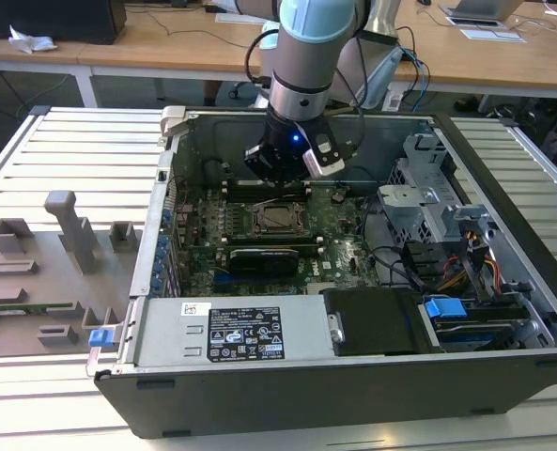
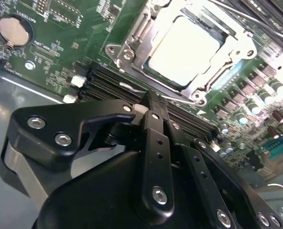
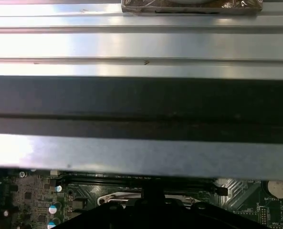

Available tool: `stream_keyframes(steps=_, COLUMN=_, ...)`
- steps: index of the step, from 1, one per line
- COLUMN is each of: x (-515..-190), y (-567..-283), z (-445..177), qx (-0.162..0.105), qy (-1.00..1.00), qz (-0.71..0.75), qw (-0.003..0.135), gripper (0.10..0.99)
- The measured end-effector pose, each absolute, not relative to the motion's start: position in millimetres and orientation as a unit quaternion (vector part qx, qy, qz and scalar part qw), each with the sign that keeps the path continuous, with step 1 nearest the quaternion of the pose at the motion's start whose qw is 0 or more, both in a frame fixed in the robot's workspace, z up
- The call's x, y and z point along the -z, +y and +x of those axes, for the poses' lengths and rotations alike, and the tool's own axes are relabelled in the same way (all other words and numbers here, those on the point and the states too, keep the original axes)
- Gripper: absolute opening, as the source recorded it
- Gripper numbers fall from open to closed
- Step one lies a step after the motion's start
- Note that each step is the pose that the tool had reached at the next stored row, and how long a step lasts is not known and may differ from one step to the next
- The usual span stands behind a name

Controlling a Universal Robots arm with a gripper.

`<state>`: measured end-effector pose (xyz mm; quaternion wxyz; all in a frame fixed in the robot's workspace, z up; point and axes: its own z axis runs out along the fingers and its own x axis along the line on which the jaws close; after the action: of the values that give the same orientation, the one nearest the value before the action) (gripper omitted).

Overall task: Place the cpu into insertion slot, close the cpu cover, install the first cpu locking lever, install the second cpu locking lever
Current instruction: 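Install the first cpu locking lever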

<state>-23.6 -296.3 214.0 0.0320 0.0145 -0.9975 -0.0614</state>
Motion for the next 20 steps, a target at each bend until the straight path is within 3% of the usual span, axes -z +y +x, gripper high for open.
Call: stream_keyframes(steps=20, x=-201, y=-297, z=-10, qx=0.061, qy=-0.997, qz=0.015, qw=0.033, gripper=0.106)
